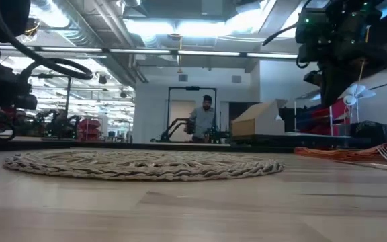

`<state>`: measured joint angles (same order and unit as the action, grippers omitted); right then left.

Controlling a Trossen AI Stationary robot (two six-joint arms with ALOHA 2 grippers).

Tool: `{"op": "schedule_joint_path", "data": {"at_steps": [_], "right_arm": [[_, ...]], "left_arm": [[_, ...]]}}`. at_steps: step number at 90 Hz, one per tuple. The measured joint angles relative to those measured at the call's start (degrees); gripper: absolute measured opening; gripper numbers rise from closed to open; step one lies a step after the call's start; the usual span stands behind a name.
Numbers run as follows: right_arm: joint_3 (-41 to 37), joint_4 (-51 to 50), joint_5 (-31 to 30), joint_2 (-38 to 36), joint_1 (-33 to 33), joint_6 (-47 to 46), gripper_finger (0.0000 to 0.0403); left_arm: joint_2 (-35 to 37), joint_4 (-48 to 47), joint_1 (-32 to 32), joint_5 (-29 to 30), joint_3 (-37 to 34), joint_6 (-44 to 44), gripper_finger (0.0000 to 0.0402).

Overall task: Set table place
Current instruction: Put the spoon on the brown woven placemat

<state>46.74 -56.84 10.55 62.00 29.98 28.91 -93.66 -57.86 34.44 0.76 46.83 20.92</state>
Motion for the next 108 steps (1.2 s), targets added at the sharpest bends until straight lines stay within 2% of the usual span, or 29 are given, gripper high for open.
{"op": "schedule_joint_path", "data": {"at_steps": [15,23,33,53,72,91,108], "right_arm": [[0.00,0.42,0.00,0.02,0.00,0.00,0.0001],[0.00,0.43,0.00,0.01,-0.02,0.00,0.0001],[0.00,0.45,-0.02,0.02,0.00,0.00,0.0001],[0.00,0.44,-0.02,0.00,0.00,0.04,0.0001],[0.00,1.32,-0.02,0.00,0.00,0.07,0.0001],[0.00,1.41,-0.02,0.00,0.00,0.09,0.0001],[-0.01,1.52,-0.02,0.00,0.00,0.04,0.0001]], "left_arm": [[-0.07,-7.62,-0.29,5.98,2.83,-1.57,0.0002],[-0.07,-12.47,-1.05,7.04,4.74,-2.83,0.0001],[-0.07,-15.02,-1.87,10.49,7.63,-5.28,0.0001],[-0.05,-17.69,-6.59,18.40,13.59,-17.07,0.0000],[-0.05,-9.29,-16.71,23.84,18.15,-36.82,0.0000],[-0.07,0.97,-26.65,24.06,21.23,-58.52,0.0000],[-0.10,7.14,-32.68,24.04,21.88,-72.97,0.0000]]}}
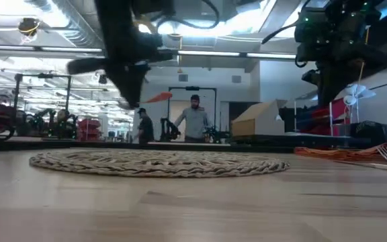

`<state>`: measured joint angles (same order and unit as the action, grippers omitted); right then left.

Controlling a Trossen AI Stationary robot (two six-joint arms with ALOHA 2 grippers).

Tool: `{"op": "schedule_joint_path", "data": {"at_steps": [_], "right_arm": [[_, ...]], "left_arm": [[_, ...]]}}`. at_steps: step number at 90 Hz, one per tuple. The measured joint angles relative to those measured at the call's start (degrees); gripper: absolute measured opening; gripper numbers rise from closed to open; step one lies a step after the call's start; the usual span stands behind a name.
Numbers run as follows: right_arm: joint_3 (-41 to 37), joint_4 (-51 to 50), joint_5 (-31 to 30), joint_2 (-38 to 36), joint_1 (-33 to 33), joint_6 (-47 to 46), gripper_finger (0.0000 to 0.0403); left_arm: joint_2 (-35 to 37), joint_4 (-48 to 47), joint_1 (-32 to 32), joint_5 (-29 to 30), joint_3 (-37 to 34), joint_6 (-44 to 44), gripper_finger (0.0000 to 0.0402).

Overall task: Set table place
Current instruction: Put the spoon on the brown woven placemat

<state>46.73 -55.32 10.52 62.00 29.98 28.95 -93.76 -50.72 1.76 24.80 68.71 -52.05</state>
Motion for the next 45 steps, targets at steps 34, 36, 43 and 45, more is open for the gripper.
{"op": "schedule_joint_path", "data": {"at_steps": [34,36,43,45], "right_arm": [[0.01,1.86,0.00,0.00,0.00,-1.54,0.0001],[0.00,1.85,0.00,0.00,0.00,-1.56,0.0001],[0.01,1.87,0.00,0.00,-0.02,-1.60,0.0001],[-0.01,1.87,0.00,0.00,-0.01,-1.64,0.0001]], "left_arm": [[-4.07,9.19,-1.21,-4.30,0.02,-16.69,0.0000],[-4.50,9.63,-1.22,-4.46,0.02,-17.14,0.0000],[-6.42,10.75,-1.25,-5.52,0.49,-17.44,0.0000],[-6.90,10.96,-1.26,-5.85,0.80,-17.37,0.0000]]}}
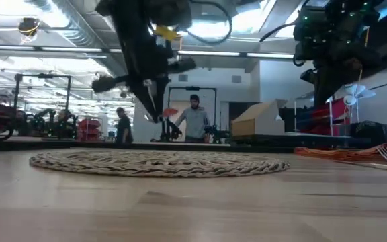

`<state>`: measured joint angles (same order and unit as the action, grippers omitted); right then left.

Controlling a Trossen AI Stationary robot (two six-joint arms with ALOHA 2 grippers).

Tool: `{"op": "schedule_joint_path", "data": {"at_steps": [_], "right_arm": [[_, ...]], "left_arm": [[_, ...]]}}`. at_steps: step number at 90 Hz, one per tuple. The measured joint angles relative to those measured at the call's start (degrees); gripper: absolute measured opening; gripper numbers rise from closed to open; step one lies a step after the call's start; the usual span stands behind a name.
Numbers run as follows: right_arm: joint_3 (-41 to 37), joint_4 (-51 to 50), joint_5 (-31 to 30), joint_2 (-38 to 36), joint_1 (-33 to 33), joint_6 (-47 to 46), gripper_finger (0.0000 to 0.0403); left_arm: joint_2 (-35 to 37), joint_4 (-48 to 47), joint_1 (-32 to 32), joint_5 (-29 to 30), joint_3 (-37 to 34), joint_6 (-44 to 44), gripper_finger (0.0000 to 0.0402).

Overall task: Set table place
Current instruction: Put the spoon on the brown woven placemat

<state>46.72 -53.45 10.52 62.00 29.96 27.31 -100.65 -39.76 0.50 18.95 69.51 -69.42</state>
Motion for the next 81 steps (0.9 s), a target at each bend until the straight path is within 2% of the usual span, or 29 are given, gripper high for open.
{"op": "schedule_joint_path", "data": {"at_steps": [31,69,81], "right_arm": [[0.00,0.35,0.00,0.02,0.00,-0.04,0.0001],[0.00,1.38,0.00,0.02,-0.01,-0.02,0.0001],[0.00,1.39,-0.02,0.01,0.01,-0.01,0.0001]], "left_arm": [[-8.57,2.32,0.73,-5.90,8.90,-3.64,0.0000],[-18.88,3.69,-0.34,-7.75,21.62,-10.92,0.0000],[-21.15,4.25,-1.11,-8.07,23.75,-13.22,0.0000]]}}
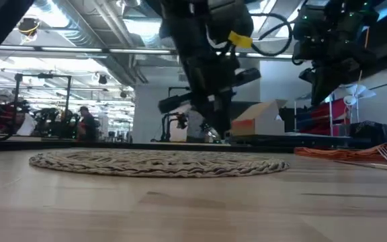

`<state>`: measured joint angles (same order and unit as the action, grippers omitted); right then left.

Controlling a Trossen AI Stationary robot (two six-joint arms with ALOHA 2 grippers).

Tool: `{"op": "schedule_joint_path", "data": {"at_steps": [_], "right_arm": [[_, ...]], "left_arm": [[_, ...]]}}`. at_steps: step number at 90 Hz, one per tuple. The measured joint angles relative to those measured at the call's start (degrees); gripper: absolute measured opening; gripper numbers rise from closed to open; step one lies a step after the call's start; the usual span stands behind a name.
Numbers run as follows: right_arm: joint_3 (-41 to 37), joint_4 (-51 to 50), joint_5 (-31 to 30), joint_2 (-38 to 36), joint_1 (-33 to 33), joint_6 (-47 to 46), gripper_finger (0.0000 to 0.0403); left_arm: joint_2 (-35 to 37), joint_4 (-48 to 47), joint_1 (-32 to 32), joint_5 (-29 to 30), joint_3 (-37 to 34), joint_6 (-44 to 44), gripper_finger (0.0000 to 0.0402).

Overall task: Set table place
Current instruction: Put the spoon on the brown woven placemat

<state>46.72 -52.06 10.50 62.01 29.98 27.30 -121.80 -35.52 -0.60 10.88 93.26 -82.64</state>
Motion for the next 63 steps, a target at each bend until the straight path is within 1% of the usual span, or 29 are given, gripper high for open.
{"op": "schedule_joint_path", "data": {"at_steps": [16,28,36,63], "right_arm": [[0.00,0.01,0.00,0.01,-0.01,-0.01,0.0001],[0.00,0.01,0.00,0.01,0.00,-0.01,0.0001],[0.00,0.00,0.00,0.01,0.00,0.00,0.0001],[0.00,0.03,0.00,0.01,-0.02,0.00,0.0001]], "left_arm": [[-2.10,0.85,-1.01,-0.20,1.28,-1.49,0.0000],[-2.64,3.75,-1.75,-0.28,1.43,-2.29,0.0000],[-2.64,5.24,-2.03,-1.47,1.52,-2.44,0.0000],[-3.50,4.93,-2.21,-1.84,1.52,-1.96,0.0000]]}}
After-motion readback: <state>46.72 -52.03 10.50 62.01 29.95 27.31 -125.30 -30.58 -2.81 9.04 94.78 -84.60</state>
